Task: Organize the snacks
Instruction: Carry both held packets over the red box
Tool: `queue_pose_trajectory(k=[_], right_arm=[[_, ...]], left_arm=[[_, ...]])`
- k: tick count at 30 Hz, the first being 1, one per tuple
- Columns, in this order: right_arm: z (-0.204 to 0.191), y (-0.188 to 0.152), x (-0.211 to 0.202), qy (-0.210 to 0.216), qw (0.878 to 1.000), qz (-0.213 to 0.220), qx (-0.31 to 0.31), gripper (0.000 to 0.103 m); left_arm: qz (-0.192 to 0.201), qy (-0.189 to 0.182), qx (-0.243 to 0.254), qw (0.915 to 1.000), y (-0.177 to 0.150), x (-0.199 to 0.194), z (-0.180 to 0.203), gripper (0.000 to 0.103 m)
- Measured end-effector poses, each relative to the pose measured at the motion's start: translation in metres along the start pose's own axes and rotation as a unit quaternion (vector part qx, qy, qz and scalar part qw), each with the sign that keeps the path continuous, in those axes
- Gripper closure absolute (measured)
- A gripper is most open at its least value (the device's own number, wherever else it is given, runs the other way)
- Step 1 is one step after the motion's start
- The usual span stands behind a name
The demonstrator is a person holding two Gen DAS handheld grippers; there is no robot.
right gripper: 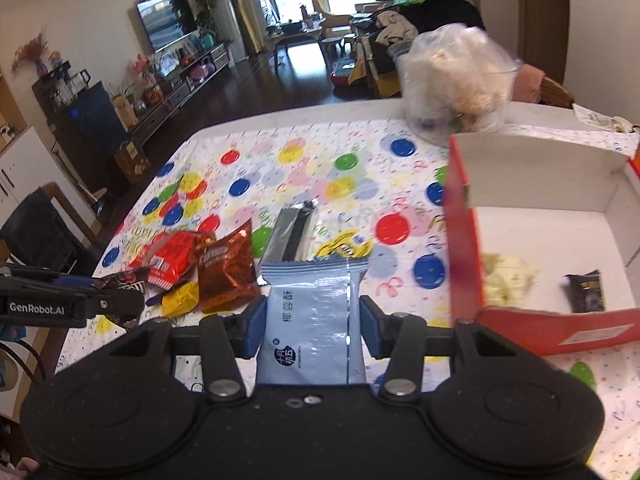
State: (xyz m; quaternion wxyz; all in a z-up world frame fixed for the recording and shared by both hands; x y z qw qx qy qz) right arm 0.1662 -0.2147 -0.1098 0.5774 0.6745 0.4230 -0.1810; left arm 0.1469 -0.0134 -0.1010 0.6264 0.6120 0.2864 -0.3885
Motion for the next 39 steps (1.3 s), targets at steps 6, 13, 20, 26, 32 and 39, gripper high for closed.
queue_pose_trajectory(k=[6,13,20,26,32,39], right_arm=[[0.028,0.013,-0.024,-0.01,1.0,0.017,0.003,0.056],[0.076,0.029,-0.044,-0.027,0.999,0.034,0.008,0.056],[0.127,0.04,-0.049,-0.048,0.998,0.039,0.018,0.056],[0.168,0.049,-0.048,-0.065,0.997,0.039,0.02,0.056],[0.209,0.057,-0.042,-0.081,0.996,0.033,0.027,0.056],[0.245,0.067,-0.023,-0.113,0.993,0.023,0.02,0.056]], left_arm=[[0.012,-0.023,0.026,0.9993,0.022,-0.002,0.043,0.053],[0.02,-0.037,0.06,0.9973,0.046,0.007,0.099,0.053],[0.019,-0.047,0.091,0.9946,0.071,0.022,0.154,0.053],[0.008,-0.052,0.115,0.992,0.089,0.043,0.197,0.053],[-0.021,-0.06,0.126,0.99,0.104,0.074,0.233,0.053],[-0.042,-0.04,0.14,0.9884,0.123,0.109,0.257,0.053]])
Point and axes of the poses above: each gripper's, at about its wrist camera, not at the fingertips, and x roughly the way its jaws point, z to its right, y to its top, the point moved 7 cm from there along x, roughly the way its jaws point, and after that the axes turned 7 degrees about x, right-handed, at the moved point
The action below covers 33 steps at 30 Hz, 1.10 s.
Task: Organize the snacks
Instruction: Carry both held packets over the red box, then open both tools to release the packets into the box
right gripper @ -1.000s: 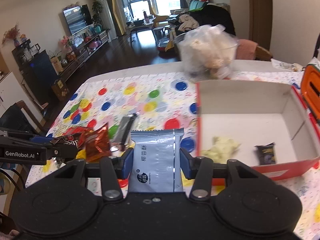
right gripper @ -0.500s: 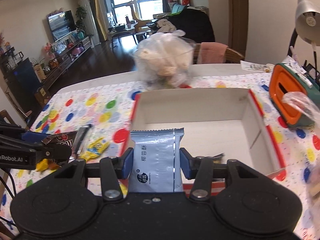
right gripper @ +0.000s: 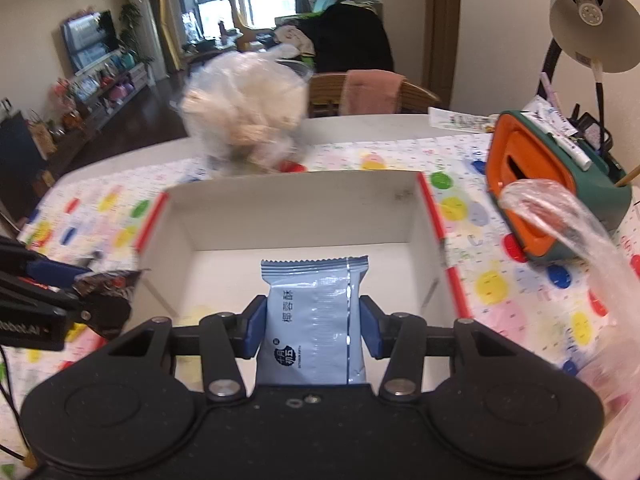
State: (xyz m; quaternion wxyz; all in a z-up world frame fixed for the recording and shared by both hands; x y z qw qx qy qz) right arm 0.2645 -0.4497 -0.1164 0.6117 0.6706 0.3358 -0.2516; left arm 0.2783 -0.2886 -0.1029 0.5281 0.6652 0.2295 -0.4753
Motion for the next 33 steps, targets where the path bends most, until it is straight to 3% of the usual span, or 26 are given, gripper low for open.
queue_pose_trajectory(k=[13,26,33], right_arm=[[0.017,-0.006,0.057,-0.002,0.998,-0.056,-0.014,0.056],[0.013,-0.014,0.082,0.015,0.994,-0.101,-0.026,0.056],[0.012,-0.017,0.086,0.017,0.993,-0.114,-0.025,0.056]], left_arm=[[-0.055,0.017,0.023,0.9981,0.036,0.063,0.014,0.053],[-0.135,0.029,0.038,0.9898,0.038,0.105,0.022,0.053],[-0.152,0.031,0.045,0.9868,0.037,0.111,0.021,0.052]])
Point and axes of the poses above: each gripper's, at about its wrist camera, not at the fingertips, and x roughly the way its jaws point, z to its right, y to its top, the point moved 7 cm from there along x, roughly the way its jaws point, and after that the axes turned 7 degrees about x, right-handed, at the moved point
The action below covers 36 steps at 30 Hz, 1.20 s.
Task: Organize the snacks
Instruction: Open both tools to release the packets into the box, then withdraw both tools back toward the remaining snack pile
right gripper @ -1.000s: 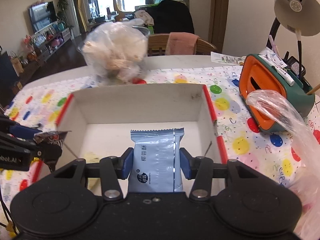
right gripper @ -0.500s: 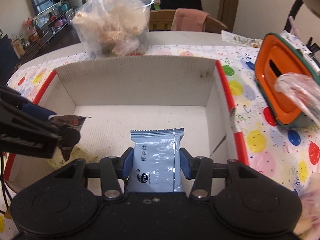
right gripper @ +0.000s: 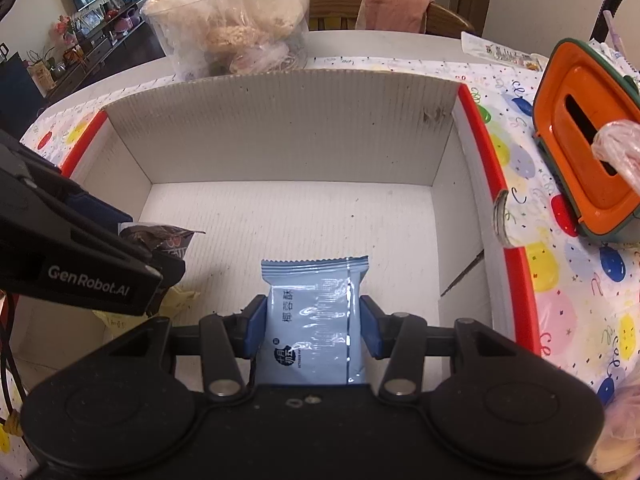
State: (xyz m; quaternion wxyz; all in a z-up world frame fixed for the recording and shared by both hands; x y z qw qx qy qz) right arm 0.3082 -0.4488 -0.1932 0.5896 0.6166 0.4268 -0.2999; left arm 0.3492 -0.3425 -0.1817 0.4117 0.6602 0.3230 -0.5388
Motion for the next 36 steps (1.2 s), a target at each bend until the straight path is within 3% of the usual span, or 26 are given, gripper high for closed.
queue_pose_trajectory(k=[14,17,31,36], right_arm=[[-0.002,-0.002,-0.012,0.002,1.0,0.008,0.009,0.048],[-0.005,-0.003,-0.021,0.006,1.0,0.017,0.008,0.042],[-0.034,-0.001,-0.082,0.045,0.996,0.08,0.017,0.034],[-0.047,-0.003,-0.1,0.054,0.993,0.1,0.019,0.025]], left_arm=[[0.03,-0.008,-0.008,0.9995,-0.011,-0.017,-0.007,0.047],[0.046,-0.012,-0.018,0.9987,-0.016,-0.026,-0.011,0.047],[0.138,-0.02,-0.044,0.9893,-0.049,-0.082,-0.031,0.044],[0.166,-0.025,-0.052,0.9844,-0.066,-0.102,-0.038,0.043]])
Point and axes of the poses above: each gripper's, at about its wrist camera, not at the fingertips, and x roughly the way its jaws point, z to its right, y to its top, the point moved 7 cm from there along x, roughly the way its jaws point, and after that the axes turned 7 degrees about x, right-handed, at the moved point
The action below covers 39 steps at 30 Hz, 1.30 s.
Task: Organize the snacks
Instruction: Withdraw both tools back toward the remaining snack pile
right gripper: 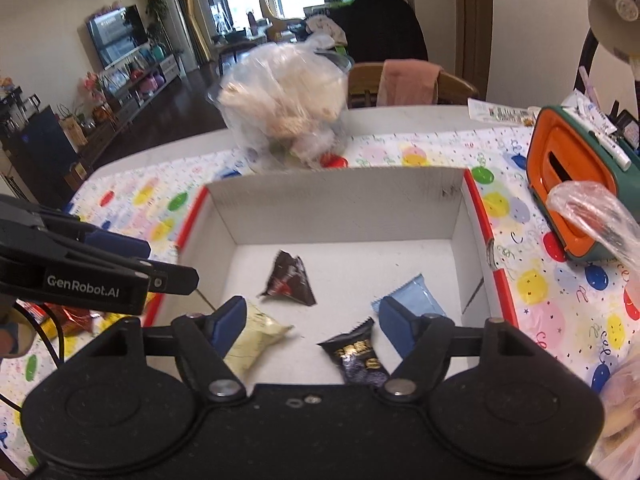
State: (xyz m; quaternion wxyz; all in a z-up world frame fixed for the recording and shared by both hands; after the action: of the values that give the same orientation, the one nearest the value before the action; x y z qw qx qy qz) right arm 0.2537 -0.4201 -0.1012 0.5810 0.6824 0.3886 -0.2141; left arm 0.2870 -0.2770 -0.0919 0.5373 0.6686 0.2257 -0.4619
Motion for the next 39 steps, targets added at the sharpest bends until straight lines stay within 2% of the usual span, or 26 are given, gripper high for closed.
queue_pose_trajectory(k=[4,10,14,16,25,32,39], right_arm=[[-0.014,-0.001,-0.011,0.008,1.0,0.013,0.006,0.021],[-0.042,-0.005,-0.024,0.024,0.999,0.029,0.004,0.019],[-0.062,-0.008,-0.031,0.038,0.998,0.041,0.006,0.01],[-0.074,-0.01,-0.033,0.048,0.998,0.044,0.004,0.009],[-0.138,-0.028,-0.033,0.089,0.995,0.05,-0.02,0.006],[-0.188,-0.041,-0.024,0.12,0.991,0.049,-0.039,0.0],[-0.226,-0.055,0.001,0.119,0.991,0.03,-0.062,0.0]], left_arm=[[0.022,0.001,-0.005,0.9997,-0.009,-0.019,-0.008,0.035],[0.051,-0.001,-0.021,0.9985,-0.027,-0.045,-0.026,0.033],[0.068,0.004,-0.03,0.9972,-0.043,-0.063,-0.042,0.03],[0.075,0.006,-0.035,0.9966,-0.052,-0.072,-0.051,0.03],[0.131,0.057,-0.055,0.9881,-0.098,-0.117,-0.094,0.024],[0.133,0.075,-0.086,0.9845,-0.134,-0.132,-0.136,0.022],[0.121,0.106,-0.144,0.9764,-0.185,-0.142,-0.2,0.022]])
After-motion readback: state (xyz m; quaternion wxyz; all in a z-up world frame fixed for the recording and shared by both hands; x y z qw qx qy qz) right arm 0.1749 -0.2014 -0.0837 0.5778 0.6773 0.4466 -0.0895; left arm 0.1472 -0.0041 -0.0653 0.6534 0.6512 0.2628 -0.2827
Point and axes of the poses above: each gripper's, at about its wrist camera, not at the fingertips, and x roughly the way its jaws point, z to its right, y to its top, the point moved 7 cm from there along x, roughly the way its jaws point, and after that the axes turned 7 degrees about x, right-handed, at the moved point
